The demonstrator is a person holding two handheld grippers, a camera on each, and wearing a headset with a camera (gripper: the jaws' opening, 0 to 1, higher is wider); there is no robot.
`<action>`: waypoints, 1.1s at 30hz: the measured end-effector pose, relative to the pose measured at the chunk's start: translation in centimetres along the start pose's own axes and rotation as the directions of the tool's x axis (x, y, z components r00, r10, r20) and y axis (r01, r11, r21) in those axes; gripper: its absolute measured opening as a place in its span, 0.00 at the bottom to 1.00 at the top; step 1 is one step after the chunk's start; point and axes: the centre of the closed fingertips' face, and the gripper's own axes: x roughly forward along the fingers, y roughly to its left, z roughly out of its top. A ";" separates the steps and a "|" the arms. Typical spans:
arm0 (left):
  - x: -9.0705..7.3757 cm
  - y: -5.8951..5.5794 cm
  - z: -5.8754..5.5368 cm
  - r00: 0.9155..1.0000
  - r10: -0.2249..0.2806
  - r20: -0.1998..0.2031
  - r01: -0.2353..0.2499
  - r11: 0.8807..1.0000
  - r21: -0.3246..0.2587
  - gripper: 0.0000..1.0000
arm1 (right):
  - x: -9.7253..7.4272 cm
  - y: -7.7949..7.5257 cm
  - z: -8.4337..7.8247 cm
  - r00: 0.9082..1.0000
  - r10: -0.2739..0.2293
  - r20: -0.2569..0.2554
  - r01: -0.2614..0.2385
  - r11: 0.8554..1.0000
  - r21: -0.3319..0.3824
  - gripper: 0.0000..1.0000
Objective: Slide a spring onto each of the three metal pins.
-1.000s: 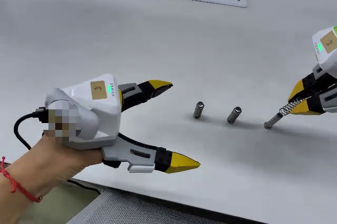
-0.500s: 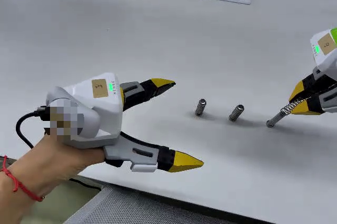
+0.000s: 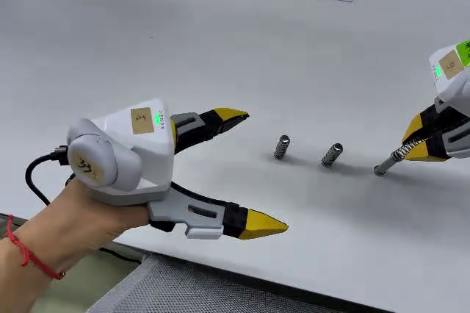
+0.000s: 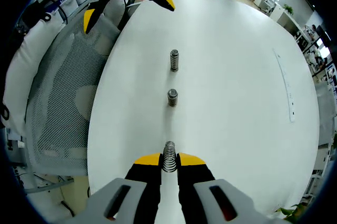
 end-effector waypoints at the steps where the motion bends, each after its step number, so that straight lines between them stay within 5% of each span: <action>1: 0.0 0.0 0.0 1.000 0.000 0.000 0.000 1.000 -0.001 0.93 | 0.1 0.1 0.0 1.000 0.001 0.001 -0.001 1.000 0.001 0.12; 33: 0.0 0.2 -0.1 1.000 0.007 0.008 -0.007 1.000 -0.017 0.92 | 3.3 0.9 -0.1 1.000 -0.012 -0.017 0.012 1.000 -0.013 0.13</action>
